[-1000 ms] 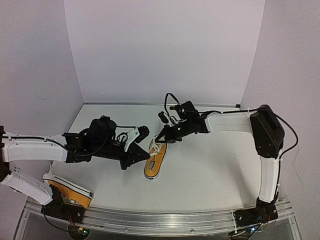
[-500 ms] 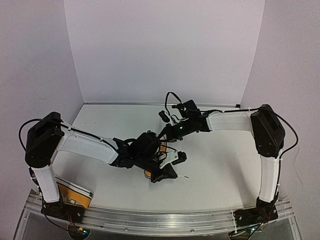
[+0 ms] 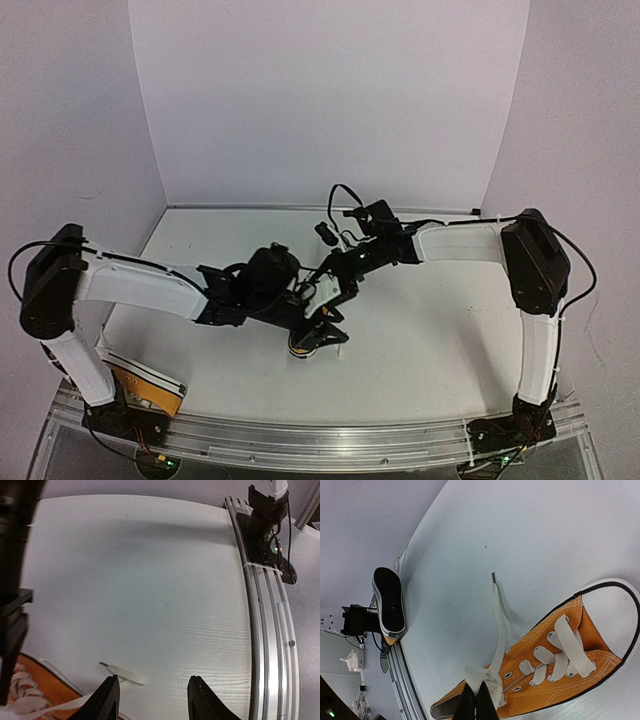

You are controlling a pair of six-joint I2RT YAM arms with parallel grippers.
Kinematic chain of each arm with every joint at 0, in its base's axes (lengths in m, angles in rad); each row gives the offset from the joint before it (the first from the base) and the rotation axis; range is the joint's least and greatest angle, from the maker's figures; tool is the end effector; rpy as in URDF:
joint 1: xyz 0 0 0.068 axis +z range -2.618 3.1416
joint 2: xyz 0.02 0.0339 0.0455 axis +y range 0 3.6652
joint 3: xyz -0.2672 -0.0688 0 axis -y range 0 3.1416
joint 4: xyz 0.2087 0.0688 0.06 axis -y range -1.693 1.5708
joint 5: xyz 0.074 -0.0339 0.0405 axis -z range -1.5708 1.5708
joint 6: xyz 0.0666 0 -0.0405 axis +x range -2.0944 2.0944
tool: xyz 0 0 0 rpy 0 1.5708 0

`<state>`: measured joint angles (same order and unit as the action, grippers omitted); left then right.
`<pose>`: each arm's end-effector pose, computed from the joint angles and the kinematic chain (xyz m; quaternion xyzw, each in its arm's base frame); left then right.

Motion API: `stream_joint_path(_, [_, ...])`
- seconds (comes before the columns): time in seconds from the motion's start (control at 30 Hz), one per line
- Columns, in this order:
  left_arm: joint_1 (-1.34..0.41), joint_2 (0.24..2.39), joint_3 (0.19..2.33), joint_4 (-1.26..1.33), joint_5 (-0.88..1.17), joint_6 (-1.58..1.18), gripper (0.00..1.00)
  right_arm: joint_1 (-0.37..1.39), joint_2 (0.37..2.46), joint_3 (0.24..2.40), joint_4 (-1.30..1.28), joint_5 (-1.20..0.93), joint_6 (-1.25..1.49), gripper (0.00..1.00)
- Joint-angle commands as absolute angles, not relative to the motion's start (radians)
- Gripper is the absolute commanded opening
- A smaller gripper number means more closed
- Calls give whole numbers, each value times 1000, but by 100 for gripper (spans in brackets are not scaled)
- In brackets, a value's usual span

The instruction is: Tie the shoes

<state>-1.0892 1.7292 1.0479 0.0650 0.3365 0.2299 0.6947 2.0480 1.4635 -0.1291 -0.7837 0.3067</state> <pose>0.1536 -0.3414 0.2134 0.5974 0.6449 -0.3239 0.3497 0.3091 0.3187 0.2064 -0.3178 0.7942 0.4891 0.1702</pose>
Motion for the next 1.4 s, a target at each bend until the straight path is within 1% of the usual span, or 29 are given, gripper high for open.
stream_joint_path(0.0, [-966, 1485, 874, 239, 325, 68, 49, 725, 2055, 1502, -125, -797, 307, 0])
stream_joint_path(0.1, [-922, 1374, 763, 302, 268, 11, 51, 744, 2077, 1528, -127, -789, 317, 0])
stream_joint_path(0.23, [-902, 1281, 681, 292, 51, -65, 59, 766, 2106, 1568, -133, -774, 325, 0])
stream_joint_path(0.3, [-879, 1273, 672, 255, -21, -99, 59, 776, 2120, 1584, -140, -767, 327, 2])
stream_joint_path(0.4, [-823, 1281, 656, 233, -35, -159, 59, 792, 2142, 1605, -158, -759, 328, 3])
stream_joint_path(0.6, [-747, 1375, 656, 254, 94, -225, 57, 826, 2176, 1642, -214, -740, 309, 10])
stream_joint_path(0.77, [-730, 1479, 670, 328, 226, -242, 57, 826, 2125, 1647, -276, -713, 280, 28])
stream_joint_path(0.8, [-727, 1492, 668, 352, 256, -247, 58, 826, 2103, 1644, -290, -698, 272, 34])
stream_joint_path(0.87, [-722, 1511, 666, 387, 309, -255, 60, 826, 2059, 1640, -314, -682, 254, 40])
stream_joint_path(0.93, [-718, 1529, 670, 418, 343, -260, 60, 822, 2016, 1632, -339, -671, 234, 43])
stream_joint_path(1.03, [-711, 1564, 680, 447, 380, -263, 59, 799, 1959, 1611, -349, -661, 223, 44])
stream_joint_path(1.13, [-700, 1595, 691, 474, 405, -267, 59, 760, 1944, 1604, -362, -651, 211, 42])
stream_joint_path(1.23, [-673, 1618, 693, 505, 423, -279, 58, 745, 1973, 1643, -415, -616, 174, 39])
stream_joint_path(1.37, [-647, 1672, 710, 530, 467, -279, 55, 745, 2036, 1689, -459, -600, 139, 35])
